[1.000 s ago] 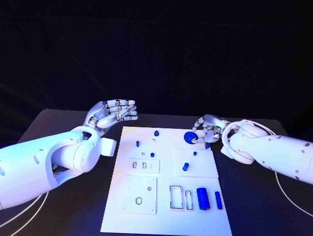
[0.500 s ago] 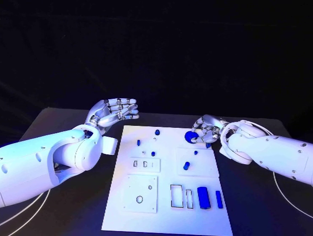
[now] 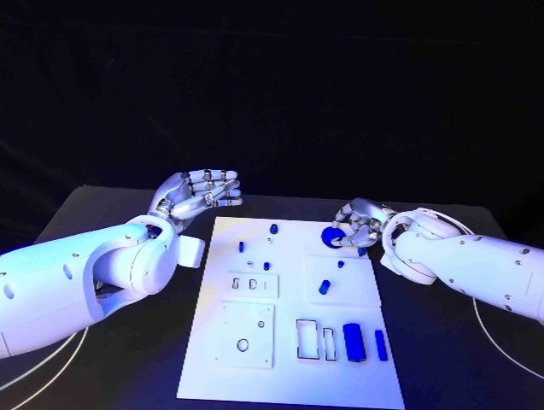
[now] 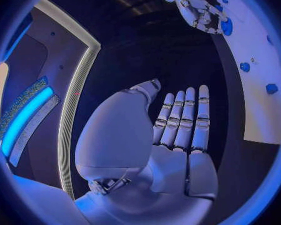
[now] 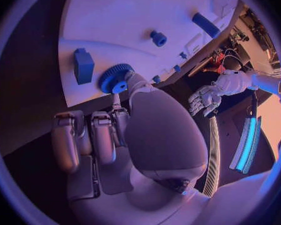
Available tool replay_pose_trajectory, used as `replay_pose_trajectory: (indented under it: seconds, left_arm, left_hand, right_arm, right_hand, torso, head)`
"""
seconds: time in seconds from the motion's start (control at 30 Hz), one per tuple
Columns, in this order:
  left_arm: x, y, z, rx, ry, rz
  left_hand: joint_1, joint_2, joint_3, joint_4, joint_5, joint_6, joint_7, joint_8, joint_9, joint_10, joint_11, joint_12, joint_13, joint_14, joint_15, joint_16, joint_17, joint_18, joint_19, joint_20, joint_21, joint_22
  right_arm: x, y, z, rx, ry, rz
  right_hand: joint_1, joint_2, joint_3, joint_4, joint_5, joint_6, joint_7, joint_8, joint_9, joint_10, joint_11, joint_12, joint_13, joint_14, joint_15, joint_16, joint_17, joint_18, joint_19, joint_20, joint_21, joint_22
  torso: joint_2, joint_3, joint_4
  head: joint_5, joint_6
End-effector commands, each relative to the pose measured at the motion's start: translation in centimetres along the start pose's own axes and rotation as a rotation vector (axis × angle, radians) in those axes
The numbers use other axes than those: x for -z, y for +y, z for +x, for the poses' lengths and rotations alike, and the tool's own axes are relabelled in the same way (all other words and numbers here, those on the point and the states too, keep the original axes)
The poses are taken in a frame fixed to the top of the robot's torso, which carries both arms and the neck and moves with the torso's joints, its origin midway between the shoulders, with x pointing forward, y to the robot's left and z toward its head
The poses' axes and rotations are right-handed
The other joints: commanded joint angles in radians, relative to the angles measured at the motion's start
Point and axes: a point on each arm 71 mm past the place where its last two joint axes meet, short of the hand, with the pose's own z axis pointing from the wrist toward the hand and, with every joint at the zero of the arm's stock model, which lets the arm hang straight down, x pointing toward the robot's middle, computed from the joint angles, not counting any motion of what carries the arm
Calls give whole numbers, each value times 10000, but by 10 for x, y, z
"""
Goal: Assemble the parts on the task board
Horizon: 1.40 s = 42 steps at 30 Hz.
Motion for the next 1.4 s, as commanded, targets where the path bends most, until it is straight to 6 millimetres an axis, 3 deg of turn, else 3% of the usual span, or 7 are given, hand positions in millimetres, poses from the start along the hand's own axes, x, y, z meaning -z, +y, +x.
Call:
replay_pose_trajectory:
  seconds: [0.03,0.17,0.27,0.5,0.87,1.1,1.4]
  left_arm:
    - [0,-1,2,72,206,77]
    - [0,-1,3,75,212,73]
    - [0,-1,3,81,224,73]
    - [0,-1,3,83,228,76]
    - [1,-2,2,83,229,54]
    - [1,-2,4,101,264,50]
    - [1,-2,6,126,309,50]
  left_hand:
    - [-22,-93,74,2,-62,-73,505,-21,-17,-20,35,-62,-8,-62,-8,-43,11,116,-50,-2,32,-11]
    - [-22,-93,74,2,-62,-73,505,-21,-17,-20,35,-62,-8,-62,-8,-43,11,116,-50,-2,32,-11]
    - [-26,-81,102,-15,-60,-79,506,-24,-17,-24,38,-76,-7,-94,-1,-61,16,116,-62,3,33,-14]
    - [-26,-81,102,-15,-60,-79,506,-24,-17,-24,38,-76,-7,-94,-1,-61,16,116,-62,3,33,-14]
    - [-26,-81,102,-15,-60,-79,506,-24,-17,-24,38,-76,-7,-94,-1,-61,16,116,-62,3,33,-14]
    - [-35,-75,125,-28,-62,-81,506,-25,-16,-21,39,-86,-5,-107,1,-68,24,118,-70,7,35,-17]
    - [-39,-75,130,-31,-63,-81,505,-25,-15,-19,39,-88,-5,-111,2,-71,26,117,-73,8,36,-18]
  right_arm:
    - [0,0,5,349,120,-60]
    - [1,4,4,583,-197,-293]
    - [3,9,3,664,-670,-526]
    - [10,22,-1,987,-1797,-1141]
    - [20,63,2,1660,-2660,-2515]
    - [17,98,14,1903,-2633,-3253]
    - [6,124,36,2064,-2400,-3350]
  right_hand:
    - [103,-7,123,0,-20,105,8,-53,-23,74,25,43,1193,985,41,43,2377,-129,876,-23,65,2323]
    - [202,-72,576,-36,-24,366,-28,-46,-98,248,-6,212,1371,989,19,49,2396,-148,921,-40,117,2391]
    - [347,-8,1507,-157,-564,1093,-247,153,-113,419,-196,365,1538,992,-133,53,2408,-168,972,-155,175,2464]
    - [22,-279,2390,-426,-255,1429,-394,263,-67,623,-336,538,1736,998,-273,60,2435,-219,1098,-309,316,2633]
    - [-219,-427,2675,-536,-264,1402,-383,219,-72,673,-331,579,1786,1003,-274,66,2457,-219,1098,-319,316,2633]
    - [-335,-473,2782,-569,-286,1390,-372,191,-79,687,-323,589,1800,1003,-268,65,2452,-219,1098,-316,316,2633]
    - [-493,-512,2923,-610,-306,1353,-358,140,-92,684,-311,579,1794,995,-260,55,2419,-219,1098,-310,316,2633]
  torso:
    - [-2,3,-6]
    - [1,4,-17]
    - [-3,8,-14]
    - [-11,5,-4]
    - [-2,5,-22]
    - [-1,-11,2]
    - [4,-9,20]
  head:
    - [-9,-4]
    - [-5,3]
    - [-12,4]
    - [-26,21]
    - [-42,83]
    - [-65,91]
    - [-14,71]
